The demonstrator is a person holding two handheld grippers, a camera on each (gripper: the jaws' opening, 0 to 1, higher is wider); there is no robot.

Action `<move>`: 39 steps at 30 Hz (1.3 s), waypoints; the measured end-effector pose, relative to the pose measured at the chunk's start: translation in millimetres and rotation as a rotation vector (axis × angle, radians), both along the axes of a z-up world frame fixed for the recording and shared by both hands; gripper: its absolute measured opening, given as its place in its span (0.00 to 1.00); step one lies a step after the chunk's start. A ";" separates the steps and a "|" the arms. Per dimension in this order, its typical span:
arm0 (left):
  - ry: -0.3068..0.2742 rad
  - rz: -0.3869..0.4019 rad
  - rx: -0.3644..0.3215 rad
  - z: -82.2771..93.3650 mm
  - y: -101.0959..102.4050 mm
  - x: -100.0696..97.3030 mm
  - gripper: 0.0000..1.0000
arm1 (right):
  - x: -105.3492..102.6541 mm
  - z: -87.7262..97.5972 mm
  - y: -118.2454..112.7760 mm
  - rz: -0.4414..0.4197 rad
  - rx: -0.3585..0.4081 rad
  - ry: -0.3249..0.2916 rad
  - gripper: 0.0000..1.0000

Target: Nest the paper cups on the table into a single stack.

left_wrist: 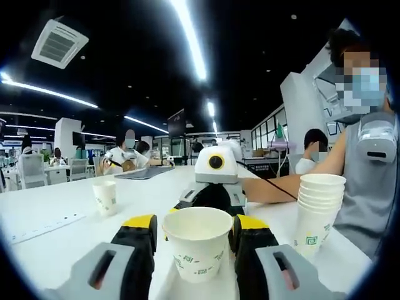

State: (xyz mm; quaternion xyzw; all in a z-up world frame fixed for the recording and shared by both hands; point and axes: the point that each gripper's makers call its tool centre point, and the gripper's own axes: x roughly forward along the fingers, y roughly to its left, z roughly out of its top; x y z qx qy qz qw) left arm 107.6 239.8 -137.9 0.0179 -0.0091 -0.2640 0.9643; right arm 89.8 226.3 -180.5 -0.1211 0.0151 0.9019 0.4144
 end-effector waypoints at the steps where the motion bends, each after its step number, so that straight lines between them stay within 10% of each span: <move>1: 0.000 -0.006 -0.009 1.0 -0.7 -0.4 0.54 | 1.2 3.0 1.0 -0.002 0.010 0.012 0.52; 39: -0.058 0.021 -0.086 24.6 16.9 -6.7 0.57 | 2.8 21.3 0.4 0.000 0.086 0.045 0.51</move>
